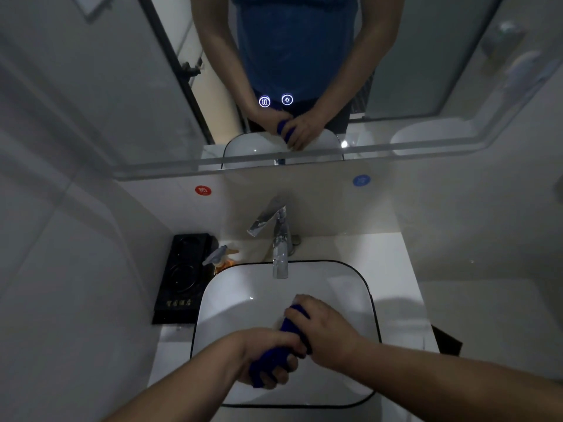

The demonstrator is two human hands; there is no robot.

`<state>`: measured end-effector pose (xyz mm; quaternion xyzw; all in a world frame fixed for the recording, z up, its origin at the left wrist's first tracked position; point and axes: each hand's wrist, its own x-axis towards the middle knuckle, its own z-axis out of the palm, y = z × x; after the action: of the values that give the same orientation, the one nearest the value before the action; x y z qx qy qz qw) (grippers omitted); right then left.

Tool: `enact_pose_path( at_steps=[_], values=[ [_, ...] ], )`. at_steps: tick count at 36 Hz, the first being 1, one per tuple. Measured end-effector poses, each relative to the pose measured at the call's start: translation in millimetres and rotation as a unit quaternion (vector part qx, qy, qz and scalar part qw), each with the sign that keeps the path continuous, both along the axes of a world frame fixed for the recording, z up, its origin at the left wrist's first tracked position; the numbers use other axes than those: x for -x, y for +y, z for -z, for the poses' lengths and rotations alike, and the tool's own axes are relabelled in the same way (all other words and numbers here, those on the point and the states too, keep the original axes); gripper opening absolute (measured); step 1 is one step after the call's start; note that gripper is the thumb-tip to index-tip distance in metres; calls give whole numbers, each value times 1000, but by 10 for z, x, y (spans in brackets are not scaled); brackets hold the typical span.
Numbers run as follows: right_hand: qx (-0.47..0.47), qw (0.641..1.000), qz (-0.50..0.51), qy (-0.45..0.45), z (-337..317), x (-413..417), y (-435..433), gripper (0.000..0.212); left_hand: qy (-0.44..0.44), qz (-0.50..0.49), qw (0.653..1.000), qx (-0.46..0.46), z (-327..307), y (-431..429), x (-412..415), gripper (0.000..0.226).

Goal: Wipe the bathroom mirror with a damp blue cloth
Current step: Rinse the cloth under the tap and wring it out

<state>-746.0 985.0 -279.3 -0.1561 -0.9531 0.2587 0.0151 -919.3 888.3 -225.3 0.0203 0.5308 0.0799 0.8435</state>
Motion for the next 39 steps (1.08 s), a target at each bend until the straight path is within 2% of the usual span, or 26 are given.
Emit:
enact_pose_path(
  at_steps=[3, 5, 7, 13, 20, 25, 31, 33, 35, 39],
  values=[
    [23, 996, -46, -79, -53, 2, 71, 73, 90, 91, 990, -66, -44, -1, -44, 48],
    [42, 991, -53, -119, -83, -1, 131, 75, 153, 110, 974, -128, -52, 14, -118, 58],
    [66, 987, -44, -142, -143, 28, 225, 71, 205, 80, 960, -173, -34, 34, -206, 68],
    [89, 982, 7, -167, -369, 246, 462, 40, 324, -115, 908, -237, 81, 128, -349, 87],
    [116, 971, 23, -207, -431, 307, 450, 31, 369, -120, 879, -278, 116, 113, -348, 80],
    [166, 963, 27, -209, -362, 305, 405, 28, 368, -117, 875, -292, 156, 30, -353, 78],
    [187, 954, 18, -234, -351, 321, 416, 32, 370, -114, 876, -289, 123, 10, -397, 63],
    [190, 953, 20, -237, -356, 314, 423, 31, 344, -116, 892, -270, 62, 50, -378, 69],
    [182, 952, 1, -246, -365, 290, 448, 32, 278, -84, 927, -236, -12, 67, -319, 74],
    [144, 960, -43, -237, -428, 253, 500, 44, 170, -12, 964, -202, -132, 62, -152, 61]
  ],
)
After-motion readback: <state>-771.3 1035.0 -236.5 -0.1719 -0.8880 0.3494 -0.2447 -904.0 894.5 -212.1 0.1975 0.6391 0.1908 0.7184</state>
